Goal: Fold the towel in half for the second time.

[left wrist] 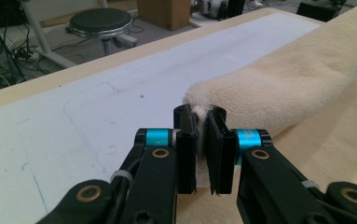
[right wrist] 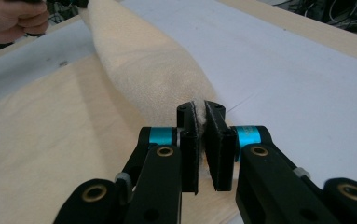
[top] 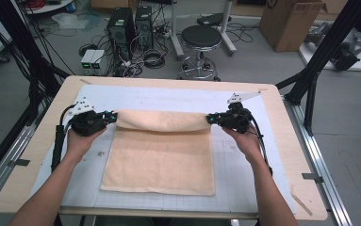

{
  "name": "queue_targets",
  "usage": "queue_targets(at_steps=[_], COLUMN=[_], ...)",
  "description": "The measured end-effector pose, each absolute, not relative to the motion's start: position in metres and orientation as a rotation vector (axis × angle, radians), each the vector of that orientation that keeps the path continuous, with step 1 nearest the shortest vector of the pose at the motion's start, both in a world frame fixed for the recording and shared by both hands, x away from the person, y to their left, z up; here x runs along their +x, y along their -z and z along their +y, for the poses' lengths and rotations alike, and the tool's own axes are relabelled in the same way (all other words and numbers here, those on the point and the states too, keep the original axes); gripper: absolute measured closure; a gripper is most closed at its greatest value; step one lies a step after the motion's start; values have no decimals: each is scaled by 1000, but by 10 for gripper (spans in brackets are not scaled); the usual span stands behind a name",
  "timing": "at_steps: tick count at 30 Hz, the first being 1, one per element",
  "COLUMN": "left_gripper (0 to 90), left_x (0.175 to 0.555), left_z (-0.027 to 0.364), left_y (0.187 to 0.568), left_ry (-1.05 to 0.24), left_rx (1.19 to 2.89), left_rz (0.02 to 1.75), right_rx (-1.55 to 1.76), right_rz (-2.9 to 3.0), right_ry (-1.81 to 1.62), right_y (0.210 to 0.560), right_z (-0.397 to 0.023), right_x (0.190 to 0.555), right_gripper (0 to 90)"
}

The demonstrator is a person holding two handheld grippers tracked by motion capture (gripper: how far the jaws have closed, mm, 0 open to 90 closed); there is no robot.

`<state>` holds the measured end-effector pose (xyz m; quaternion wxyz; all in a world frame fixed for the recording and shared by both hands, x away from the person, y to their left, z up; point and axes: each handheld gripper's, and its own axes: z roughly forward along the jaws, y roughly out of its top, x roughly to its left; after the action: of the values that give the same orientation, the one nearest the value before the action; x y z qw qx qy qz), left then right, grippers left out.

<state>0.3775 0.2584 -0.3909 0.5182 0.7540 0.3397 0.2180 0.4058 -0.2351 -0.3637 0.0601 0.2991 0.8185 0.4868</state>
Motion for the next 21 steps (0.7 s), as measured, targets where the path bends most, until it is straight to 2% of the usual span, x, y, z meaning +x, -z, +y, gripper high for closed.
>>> queue_targets(at_steps=[10, 21], left_gripper=[828, 829], left_x=[344, 304], left_z=[265, 269], left_y=[396, 411], left_ry=[-496, -451], left_rx=[1842, 1875], left_rz=[765, 729], right_rx=[827, 787], right_rz=[2503, 2543], right_ry=[-1449, -1412], right_y=[360, 375], right_z=[-234, -232], right_x=[374, 337], right_gripper=[848, 847])
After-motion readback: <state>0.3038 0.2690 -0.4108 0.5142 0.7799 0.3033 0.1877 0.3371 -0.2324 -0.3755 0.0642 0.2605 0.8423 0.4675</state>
